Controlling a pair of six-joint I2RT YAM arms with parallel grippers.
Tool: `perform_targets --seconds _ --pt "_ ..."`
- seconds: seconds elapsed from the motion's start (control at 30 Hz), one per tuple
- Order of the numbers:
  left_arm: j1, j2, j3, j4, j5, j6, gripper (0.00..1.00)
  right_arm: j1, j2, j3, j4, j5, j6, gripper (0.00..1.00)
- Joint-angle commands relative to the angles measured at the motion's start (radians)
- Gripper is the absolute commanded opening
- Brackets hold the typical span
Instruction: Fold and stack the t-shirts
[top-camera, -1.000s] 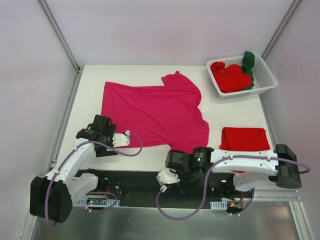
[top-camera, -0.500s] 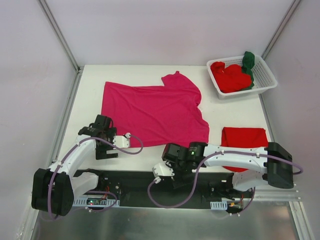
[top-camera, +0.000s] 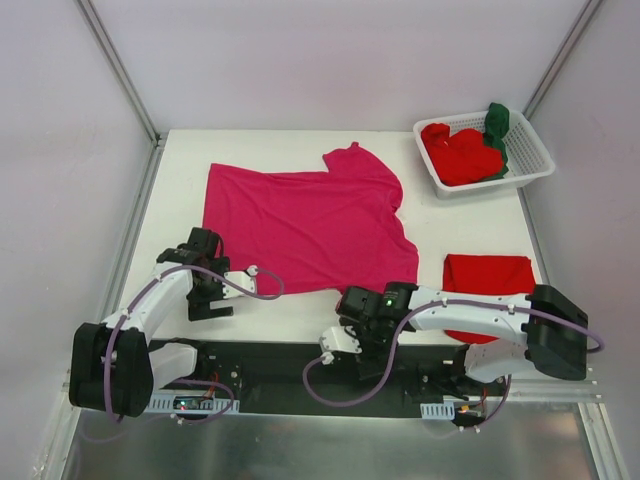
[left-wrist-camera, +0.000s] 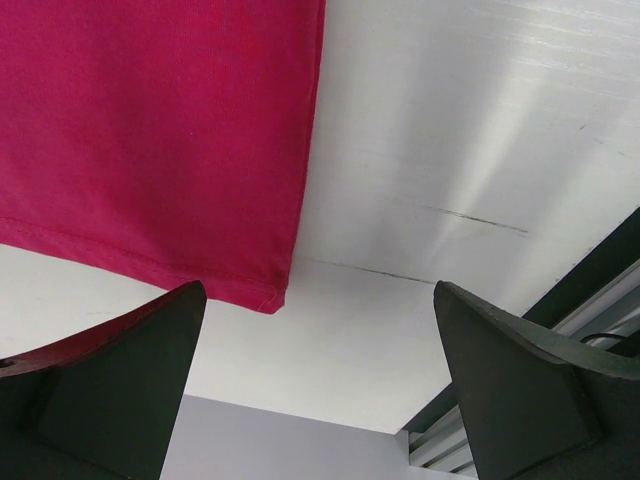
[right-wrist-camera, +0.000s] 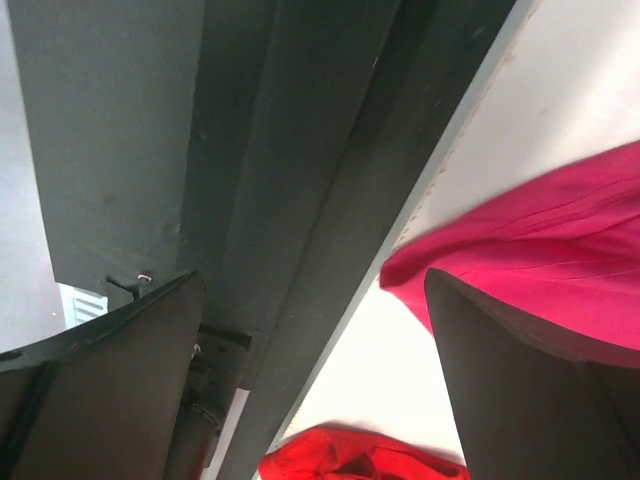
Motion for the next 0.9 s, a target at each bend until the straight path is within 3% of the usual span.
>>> perform_targets --seconds 0.0,0.27,0.67,0.87 --pt "0.01 0.011 0.039 -0.037 0.024 0.006 0.99 -0.037 -0.02 -0.035 0.031 0.003 -0.018 0.96" --pt "0.012 -0.032 0.026 -0.051 0.01 0.001 1.0 -0.068 0.02 -0.006 0.117 0.164 0.008 0.95" --pt "0.012 -0.067 0.0 -0.067 0.007 -0.017 0.99 -0.079 0.105 -0.011 0.163 0.287 0.016 0.93" --pt "0.015 -0.064 -0.018 -0.067 0.003 -0.01 0.99 -0.085 0.123 -0.001 0.152 0.284 0.011 0.86"
